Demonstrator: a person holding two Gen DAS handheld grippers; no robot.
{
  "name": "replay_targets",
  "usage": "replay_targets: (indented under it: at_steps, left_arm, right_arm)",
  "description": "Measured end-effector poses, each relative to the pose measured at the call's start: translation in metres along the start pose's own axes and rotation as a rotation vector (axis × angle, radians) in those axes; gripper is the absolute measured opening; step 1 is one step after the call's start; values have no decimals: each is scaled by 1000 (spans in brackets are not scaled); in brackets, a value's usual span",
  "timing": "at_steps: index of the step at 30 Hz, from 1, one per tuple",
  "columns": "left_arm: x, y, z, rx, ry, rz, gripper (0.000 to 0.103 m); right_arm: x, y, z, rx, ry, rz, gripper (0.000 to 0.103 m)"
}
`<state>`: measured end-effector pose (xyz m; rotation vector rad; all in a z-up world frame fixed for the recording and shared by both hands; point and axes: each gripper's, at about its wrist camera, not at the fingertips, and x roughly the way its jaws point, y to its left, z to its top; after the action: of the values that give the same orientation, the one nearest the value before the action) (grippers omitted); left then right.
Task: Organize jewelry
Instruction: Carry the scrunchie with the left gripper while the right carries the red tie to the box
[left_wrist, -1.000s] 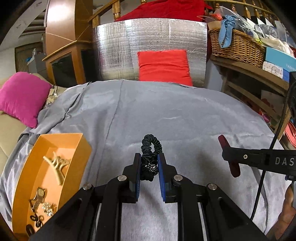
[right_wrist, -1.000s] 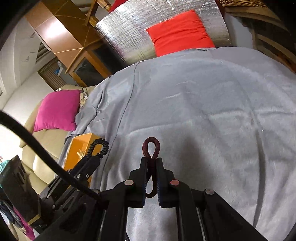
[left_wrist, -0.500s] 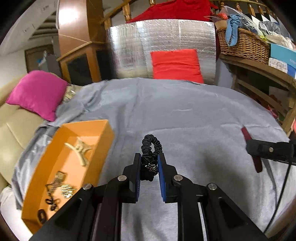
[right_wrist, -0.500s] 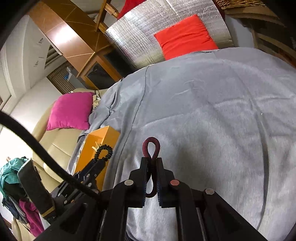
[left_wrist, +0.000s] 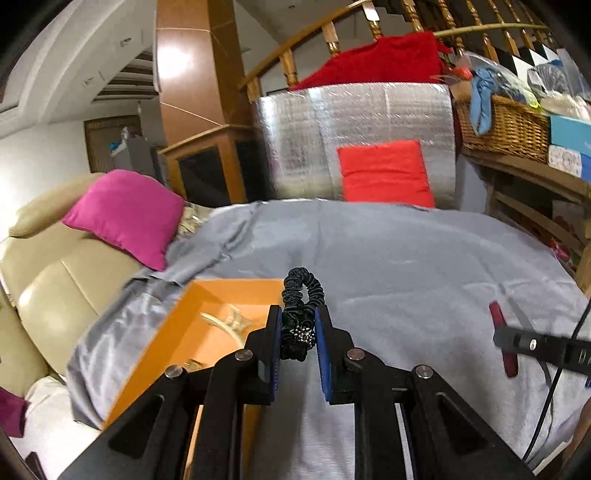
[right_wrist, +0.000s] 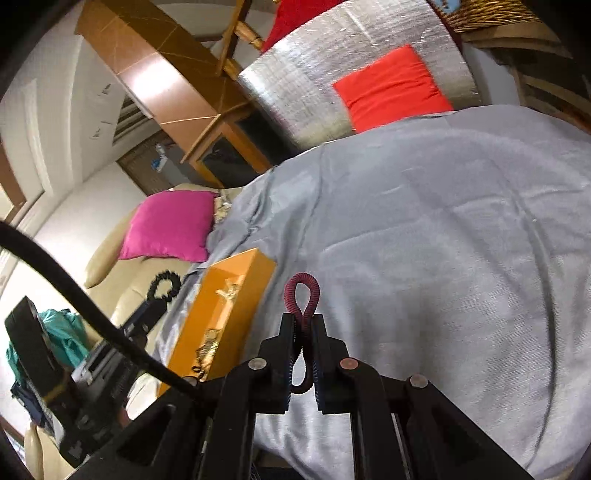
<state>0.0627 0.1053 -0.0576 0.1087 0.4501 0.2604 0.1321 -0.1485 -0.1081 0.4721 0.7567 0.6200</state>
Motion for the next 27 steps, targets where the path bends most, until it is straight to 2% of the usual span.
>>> replay_targets:
  at_steps: [11, 18, 27]
  left_arm:
    - [-13, 69, 10, -94, -9, 93, 18]
    - [-11, 116, 4, -151, 6, 151, 18]
    - [-10, 163, -9, -209, 20, 210, 18]
  right_arm:
    - [32, 69, -9, -85, 82, 90, 10]
    - [64, 129, -14, -193, 136, 125, 10]
    - [99, 187, -19, -292, 190, 160, 10]
